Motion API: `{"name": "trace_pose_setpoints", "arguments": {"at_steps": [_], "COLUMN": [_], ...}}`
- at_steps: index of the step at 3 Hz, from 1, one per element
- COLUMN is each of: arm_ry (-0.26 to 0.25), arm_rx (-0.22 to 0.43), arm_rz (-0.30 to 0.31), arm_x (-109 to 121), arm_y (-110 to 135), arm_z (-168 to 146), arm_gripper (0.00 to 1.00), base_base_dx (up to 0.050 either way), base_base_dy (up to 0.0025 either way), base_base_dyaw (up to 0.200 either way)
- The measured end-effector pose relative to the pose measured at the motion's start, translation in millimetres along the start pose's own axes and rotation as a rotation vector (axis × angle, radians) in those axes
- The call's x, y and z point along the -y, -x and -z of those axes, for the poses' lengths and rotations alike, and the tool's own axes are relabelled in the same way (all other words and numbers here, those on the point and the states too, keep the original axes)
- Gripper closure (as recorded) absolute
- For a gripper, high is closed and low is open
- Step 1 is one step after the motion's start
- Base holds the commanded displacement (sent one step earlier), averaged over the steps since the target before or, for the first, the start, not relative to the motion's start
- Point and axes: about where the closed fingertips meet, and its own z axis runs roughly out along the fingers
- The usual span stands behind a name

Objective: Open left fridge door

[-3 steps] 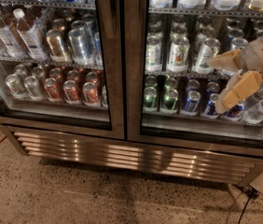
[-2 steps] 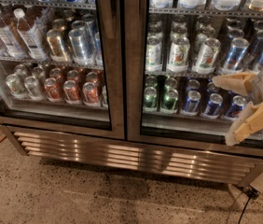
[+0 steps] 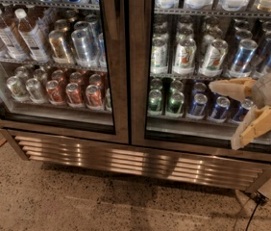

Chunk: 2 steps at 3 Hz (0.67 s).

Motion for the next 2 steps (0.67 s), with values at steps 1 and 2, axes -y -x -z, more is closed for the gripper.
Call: {"name": "trace_pose_setpoints", "arguments": {"at_steps": [1,2], "arm_ry": [0.263,0.308], "arm_rx": [0.295,0.429], "arm_rz": [-0.027,-0.077], "arm_x": [-4,8], "arm_y": [7,-6], "arm_z": [-17,-19], "arm_gripper": [0.0,0.0], "base_base_dx": [0.0,0.0], "base_base_dy": [0.0,0.0], "base_base_dyaw": [0.0,0.0]}}
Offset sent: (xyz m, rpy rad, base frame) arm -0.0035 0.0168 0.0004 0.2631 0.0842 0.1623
